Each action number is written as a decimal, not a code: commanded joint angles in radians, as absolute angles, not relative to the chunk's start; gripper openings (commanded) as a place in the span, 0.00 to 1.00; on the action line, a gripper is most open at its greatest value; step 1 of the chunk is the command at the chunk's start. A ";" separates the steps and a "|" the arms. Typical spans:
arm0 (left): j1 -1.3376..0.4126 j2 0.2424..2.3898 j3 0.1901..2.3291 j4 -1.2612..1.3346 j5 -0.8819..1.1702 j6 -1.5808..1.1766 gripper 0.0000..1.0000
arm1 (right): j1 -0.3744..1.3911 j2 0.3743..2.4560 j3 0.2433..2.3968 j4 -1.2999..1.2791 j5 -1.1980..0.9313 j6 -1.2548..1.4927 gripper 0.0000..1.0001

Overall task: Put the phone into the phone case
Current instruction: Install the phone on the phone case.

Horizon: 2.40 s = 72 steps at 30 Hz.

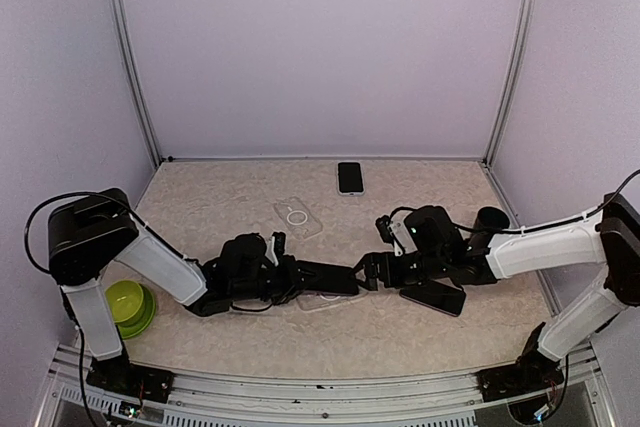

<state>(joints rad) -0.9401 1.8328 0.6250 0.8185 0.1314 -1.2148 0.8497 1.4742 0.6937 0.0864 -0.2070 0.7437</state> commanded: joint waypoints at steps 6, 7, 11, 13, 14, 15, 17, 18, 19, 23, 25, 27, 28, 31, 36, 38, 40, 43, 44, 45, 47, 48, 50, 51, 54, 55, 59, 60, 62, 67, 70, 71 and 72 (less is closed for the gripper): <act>-0.967 1.876 0.680 0.763 0.072 -1.305 0.00 | 0.802 1.512 0.673 0.142 -0.231 0.703 1.00; -0.969 1.876 0.688 0.748 0.067 -1.307 0.00 | 0.796 1.519 0.675 0.145 -0.238 0.696 1.00; -0.971 1.887 0.702 0.707 0.053 -1.348 0.00 | 0.770 1.558 0.681 0.163 -0.280 0.683 1.00; -0.973 1.893 0.703 0.694 0.043 -1.371 0.00 | 0.764 1.580 0.683 0.180 -0.304 0.677 1.00; -0.975 1.894 0.703 0.682 0.035 -1.382 0.00 | 0.763 1.593 0.689 0.187 -0.314 0.669 1.00; -0.977 1.894 0.701 0.676 0.028 -1.392 0.00 | 0.763 1.608 0.694 0.197 -0.328 0.664 1.00; -0.980 1.892 0.698 0.668 0.011 -1.406 0.00 | 0.763 1.637 0.699 0.225 -0.354 0.665 1.00; -0.981 1.891 0.698 0.665 0.007 -1.411 0.00 | 0.763 1.652 0.699 0.239 -0.368 0.669 1.00; -0.982 1.892 0.698 0.664 0.006 -1.416 0.00 | 0.765 1.665 0.698 0.254 -0.379 0.674 1.00; -0.984 1.900 0.696 0.644 0.004 -1.445 0.00 | 0.776 1.694 0.685 0.316 -0.407 0.693 1.00; -0.986 1.903 0.693 0.634 0.003 -1.463 0.00 | 0.788 1.697 0.682 0.329 -0.409 0.692 1.00; -0.986 1.908 0.696 0.614 0.003 -1.478 0.00 | 0.801 1.695 0.679 0.341 -0.406 0.691 1.00; -0.986 1.908 0.696 0.605 0.003 -1.482 0.00 | 0.805 1.696 0.679 0.345 -0.409 0.696 1.00; -0.988 1.905 0.687 0.589 -0.037 -1.498 0.00 | 0.828 1.699 0.676 0.357 -0.410 0.710 1.00; -0.988 1.927 0.673 0.653 -0.025 -1.489 0.00 | 0.868 1.718 0.676 0.378 -0.411 0.739 1.00; -0.988 1.943 0.668 0.710 -0.011 -1.463 0.00 | 0.874 1.721 0.675 0.384 -0.414 0.744 1.00; -0.986 1.967 0.666 0.767 0.024 -1.427 0.00 | 0.874 1.718 0.673 0.378 -0.414 0.743 1.00; -0.986 2.006 0.650 0.854 0.053 -1.386 0.00 | 0.871 1.714 0.680 0.354 -0.406 0.735 1.00; -0.986 2.016 0.639 0.892 0.065 -1.379 0.00 | 0.867 1.715 0.682 0.354 -0.415 0.733 1.00; -0.985 2.032 0.625 0.943 0.076 -1.372 0.00 | 0.863 1.715 0.683 0.353 -0.425 0.733 1.00; -0.980 2.061 0.594 1.043 0.100 -1.371 0.00 | 0.852 1.714 0.683 0.352 -0.439 0.734 1.00; -0.979 2.075 0.581 1.089 0.107 -1.373 0.00 | 0.845 1.712 0.681 0.352 -0.444 0.733 1.00; -0.974 2.096 0.556 1.173 0.121 -1.373 0.00 | 0.831 1.708 0.678 0.349 -0.452 0.733 1.00; -0.972 2.104 0.548 1.202 0.124 -1.370 0.00 | 0.822 1.704 0.676 0.350 -0.458 0.733 1.00; -0.967 2.103 0.530 1.240 0.132 -1.348 0.00 | 0.798 1.689 0.672 0.346 -0.476 0.728 1.00; -0.967 2.096 0.528 1.244 0.133 -1.339 0.00 | 0.792 1.684 0.673 0.341 -0.477 0.725 1.00; -0.963 2.062 0.528 1.245 0.143 -1.307 0.00 | 0.766 1.669 0.676 0.311 -0.478 0.710 1.00; -0.962 2.051 0.528 1.246 0.145 -1.305 0.00 | 0.761 1.665 0.675 0.308 -0.479 0.709 1.00; -0.961 2.038 0.526 1.253 0.150 -1.297 0.00 | 0.752 1.666 0.674 0.302 -0.481 0.708 1.00; -0.962 2.017 0.523 1.281 0.160 -1.293 0.00 | 0.736 1.671 0.676 0.299 -0.483 0.710 1.00; -0.962 2.017 0.518 1.314 0.170 -1.296 0.00 | 0.731 1.683 0.684 0.295 -0.487 0.710 1.00; -0.963 2.018 0.516 1.326 0.175 -1.298 0.00 | 0.731 1.689 0.687 0.296 -0.491 0.710 1.00; -0.963 2.020 0.514 1.337 0.179 -1.300 0.00 | 0.732 1.696 0.689 0.298 -0.497 0.711 1.00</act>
<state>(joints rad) -0.9627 2.0441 0.5251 1.2694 0.1375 -1.3258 0.7422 1.6913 0.6811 0.3077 -0.4747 0.7219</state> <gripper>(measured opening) 0.072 0.996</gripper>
